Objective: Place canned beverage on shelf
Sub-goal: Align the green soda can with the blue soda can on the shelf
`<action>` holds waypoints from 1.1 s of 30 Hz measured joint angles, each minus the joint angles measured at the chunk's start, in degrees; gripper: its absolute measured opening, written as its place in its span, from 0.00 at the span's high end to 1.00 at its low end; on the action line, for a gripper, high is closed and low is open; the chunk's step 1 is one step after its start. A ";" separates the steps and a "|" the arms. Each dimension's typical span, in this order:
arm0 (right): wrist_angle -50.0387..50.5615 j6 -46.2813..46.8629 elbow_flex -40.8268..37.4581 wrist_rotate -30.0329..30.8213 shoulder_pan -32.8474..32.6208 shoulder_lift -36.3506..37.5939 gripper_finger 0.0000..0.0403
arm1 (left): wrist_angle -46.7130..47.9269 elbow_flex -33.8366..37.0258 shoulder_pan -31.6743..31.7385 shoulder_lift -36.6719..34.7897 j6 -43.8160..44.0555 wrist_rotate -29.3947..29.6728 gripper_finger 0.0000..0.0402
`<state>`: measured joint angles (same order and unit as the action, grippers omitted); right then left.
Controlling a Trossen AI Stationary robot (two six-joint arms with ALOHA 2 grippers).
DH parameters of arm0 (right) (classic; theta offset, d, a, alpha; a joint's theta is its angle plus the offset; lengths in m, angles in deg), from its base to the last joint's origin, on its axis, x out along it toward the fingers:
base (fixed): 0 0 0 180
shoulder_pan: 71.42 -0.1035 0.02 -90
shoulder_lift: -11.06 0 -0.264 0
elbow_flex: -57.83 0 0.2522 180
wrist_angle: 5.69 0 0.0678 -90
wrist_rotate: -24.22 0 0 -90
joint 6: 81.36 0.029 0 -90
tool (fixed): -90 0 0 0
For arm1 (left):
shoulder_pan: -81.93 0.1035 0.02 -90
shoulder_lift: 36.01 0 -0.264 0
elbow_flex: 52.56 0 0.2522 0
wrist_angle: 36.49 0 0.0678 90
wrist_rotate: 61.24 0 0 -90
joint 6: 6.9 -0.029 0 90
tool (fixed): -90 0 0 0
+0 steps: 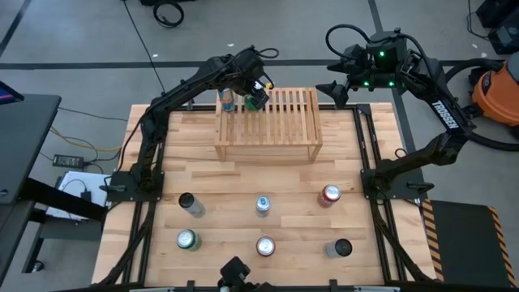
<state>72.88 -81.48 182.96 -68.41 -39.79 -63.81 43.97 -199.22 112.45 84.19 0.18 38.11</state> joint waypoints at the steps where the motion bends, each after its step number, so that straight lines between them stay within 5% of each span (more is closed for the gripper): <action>1: -0.01 0.00 0.00 -0.01 0.01 0.00 0.04 | 0.01 0.00 0.00 0.02 0.18 -0.01 0.21; 33: 0.00 0.00 0.00 0.00 0.00 0.02 0.04 | 0.98 -0.01 -0.22 0.00 1.34 -1.95 0.21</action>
<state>72.87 -81.48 182.96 -68.41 -39.79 -63.79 44.95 -199.23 112.23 84.19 1.52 36.16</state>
